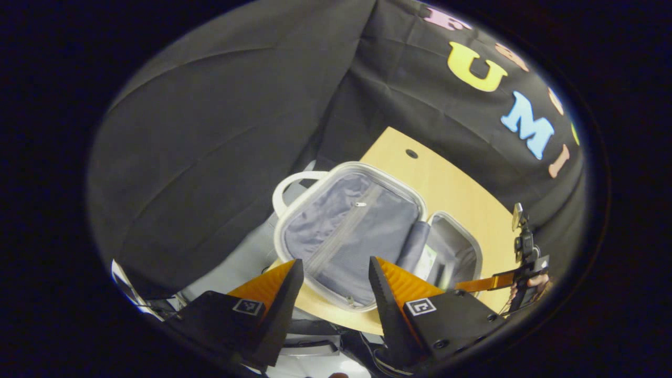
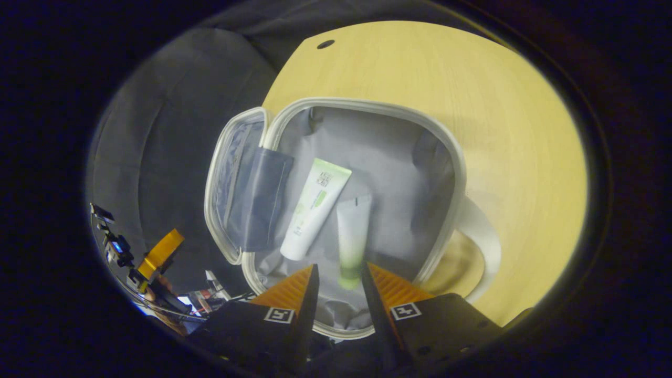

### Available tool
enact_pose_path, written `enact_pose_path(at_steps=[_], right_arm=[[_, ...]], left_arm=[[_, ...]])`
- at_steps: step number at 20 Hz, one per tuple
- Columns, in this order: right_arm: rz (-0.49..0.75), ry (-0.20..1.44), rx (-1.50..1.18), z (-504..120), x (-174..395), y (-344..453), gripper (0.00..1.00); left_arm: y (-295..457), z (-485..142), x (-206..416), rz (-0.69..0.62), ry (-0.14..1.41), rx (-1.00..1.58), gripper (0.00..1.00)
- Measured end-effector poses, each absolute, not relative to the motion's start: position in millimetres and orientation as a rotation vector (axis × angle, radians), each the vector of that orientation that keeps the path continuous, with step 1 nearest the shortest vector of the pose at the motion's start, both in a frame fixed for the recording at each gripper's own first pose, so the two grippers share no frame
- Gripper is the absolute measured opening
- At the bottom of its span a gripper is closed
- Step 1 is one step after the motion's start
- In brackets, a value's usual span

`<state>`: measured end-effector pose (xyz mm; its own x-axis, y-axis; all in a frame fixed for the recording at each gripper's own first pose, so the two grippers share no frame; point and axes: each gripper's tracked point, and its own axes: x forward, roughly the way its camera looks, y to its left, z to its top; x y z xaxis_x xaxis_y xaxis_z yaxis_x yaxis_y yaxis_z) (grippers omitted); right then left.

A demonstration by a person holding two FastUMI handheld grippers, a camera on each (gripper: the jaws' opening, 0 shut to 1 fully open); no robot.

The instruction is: First open the suitcase, pack the skin care products into it, and then close the suitcase.

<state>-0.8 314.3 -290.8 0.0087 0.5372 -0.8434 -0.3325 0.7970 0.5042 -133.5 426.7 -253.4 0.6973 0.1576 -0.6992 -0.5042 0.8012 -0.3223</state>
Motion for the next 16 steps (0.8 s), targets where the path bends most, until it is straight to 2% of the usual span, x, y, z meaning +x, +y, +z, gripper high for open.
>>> enact_pose_path(at_steps=[1, 2, 3, 5, 6, 7, 9, 10, 13, 16], right_arm=[[0.694, 1.405, 0.200, -286, 0, 318, 0.67], [0.693, 1.398, 0.202, -283, 0, 319, 0.71], [0.693, 1.387, 0.187, -282, 2, 316, 0.80], [0.706, 1.366, 0.164, -276, 2, 310, 0.81], [0.718, 1.351, 0.158, -272, 0, 306, 0.81], [0.729, 1.332, 0.148, -267, 1, 300, 0.81], [0.740, 1.285, 0.115, -259, 3, 281, 0.81], [0.735, 1.265, 0.099, -257, 3, 269, 0.81], [0.661, 1.238, 0.036, -258, 5, 223, 0.81], [0.560, 1.247, 0.067, -260, 4, 185, 0.81]], left_arm=[[437, -257, -136, 0.402, 0.713, -0.531, 0.86], [448, -264, -136, 0.414, 0.720, -0.532, 0.83], [459, -268, -136, 0.425, 0.725, -0.534, 0.83], [486, -270, -124, 0.445, 0.741, -0.528, 0.84], [506, -274, -116, 0.458, 0.751, -0.516, 0.81], [529, -277, -106, 0.468, 0.768, -0.504, 0.86], [574, -287, -85, 0.500, 0.807, -0.496, 0.86], [587, -296, -71, 0.506, 0.820, -0.529, 0.83], [603, -335, -32, 0.458, 0.856, -0.717, 0.83], [625, -395, -21, 0.495, 0.904, -0.839, 0.83]])
